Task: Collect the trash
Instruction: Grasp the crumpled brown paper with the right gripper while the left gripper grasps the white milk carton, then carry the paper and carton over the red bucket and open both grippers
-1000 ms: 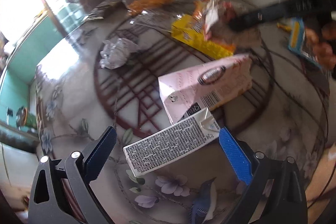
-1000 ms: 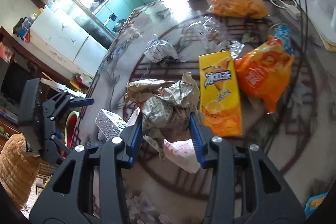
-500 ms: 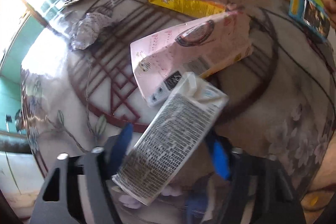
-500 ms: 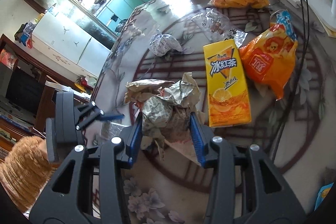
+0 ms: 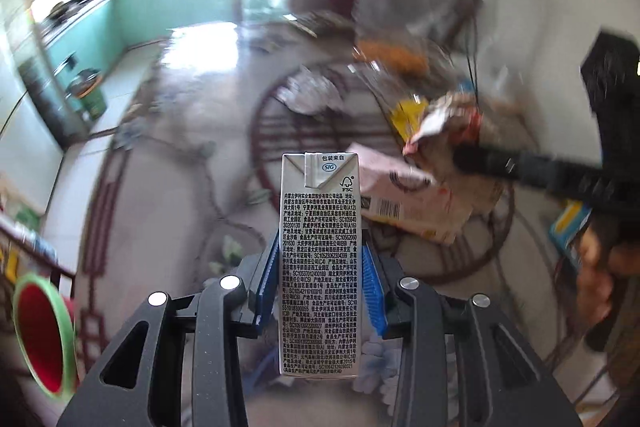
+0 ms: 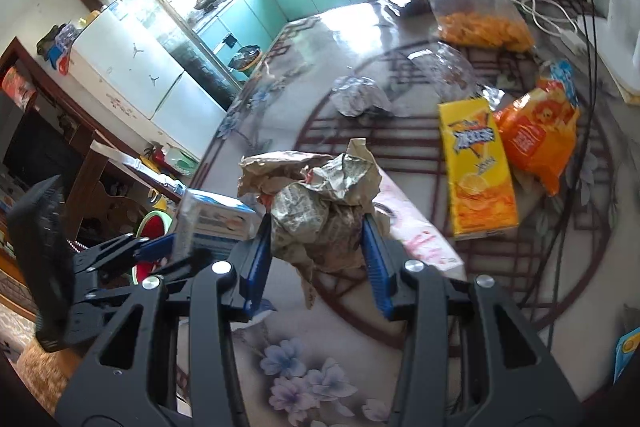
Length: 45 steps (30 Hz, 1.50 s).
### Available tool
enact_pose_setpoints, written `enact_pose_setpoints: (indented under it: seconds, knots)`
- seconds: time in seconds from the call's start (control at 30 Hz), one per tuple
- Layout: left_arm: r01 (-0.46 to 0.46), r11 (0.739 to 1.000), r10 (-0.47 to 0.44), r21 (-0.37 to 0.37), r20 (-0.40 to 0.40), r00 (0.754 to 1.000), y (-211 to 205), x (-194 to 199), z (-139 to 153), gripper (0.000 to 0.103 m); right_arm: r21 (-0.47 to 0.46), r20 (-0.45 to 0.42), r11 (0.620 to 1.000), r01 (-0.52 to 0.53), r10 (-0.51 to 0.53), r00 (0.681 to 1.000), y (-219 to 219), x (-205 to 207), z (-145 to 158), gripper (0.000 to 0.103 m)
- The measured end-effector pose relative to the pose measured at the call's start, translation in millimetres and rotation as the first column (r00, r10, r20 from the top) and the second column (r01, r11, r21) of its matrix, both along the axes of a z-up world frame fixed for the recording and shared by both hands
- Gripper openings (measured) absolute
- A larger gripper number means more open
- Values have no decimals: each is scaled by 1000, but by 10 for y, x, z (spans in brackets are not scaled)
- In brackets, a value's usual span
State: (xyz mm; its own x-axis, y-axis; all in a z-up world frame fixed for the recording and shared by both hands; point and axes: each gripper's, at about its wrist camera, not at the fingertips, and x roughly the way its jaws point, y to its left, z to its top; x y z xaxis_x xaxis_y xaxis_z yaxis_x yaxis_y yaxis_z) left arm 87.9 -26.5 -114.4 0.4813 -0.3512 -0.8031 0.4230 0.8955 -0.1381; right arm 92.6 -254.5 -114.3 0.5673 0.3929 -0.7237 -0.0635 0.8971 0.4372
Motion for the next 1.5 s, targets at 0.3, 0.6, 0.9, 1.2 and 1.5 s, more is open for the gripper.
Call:
enact_pose_setpoints:
  seconds: [0.3, 0.6, 0.9, 1.2, 1.5]
  knots:
    - [-143, 979, 147, -144, 16, 989, 471, -120, 264, 35, -55, 72, 997, -60, 63, 995, 449, -45, 293, 42]
    - [-196, 969, 205, -153, 39, 978, 847, -219, 292, 35, -99, 117, 989, -111, 122, 986, 920, -89, 465, 43]
    - [-209, 963, 218, -173, 32, 976, 1281, -228, 290, 35, -129, 111, 986, -110, 124, 986, 1339, -84, 478, 43]
    - [-223, 958, 229, -181, 11, 973, 1777, -157, 203, 35, -137, 110, 987, -85, 100, 989, 1774, -154, 507, 43]
    - [-291, 937, 298, -193, 7, 955, 2419, -82, 175, 35, -149, 106, 985, -84, 100, 989, 2252, -153, 518, 43]
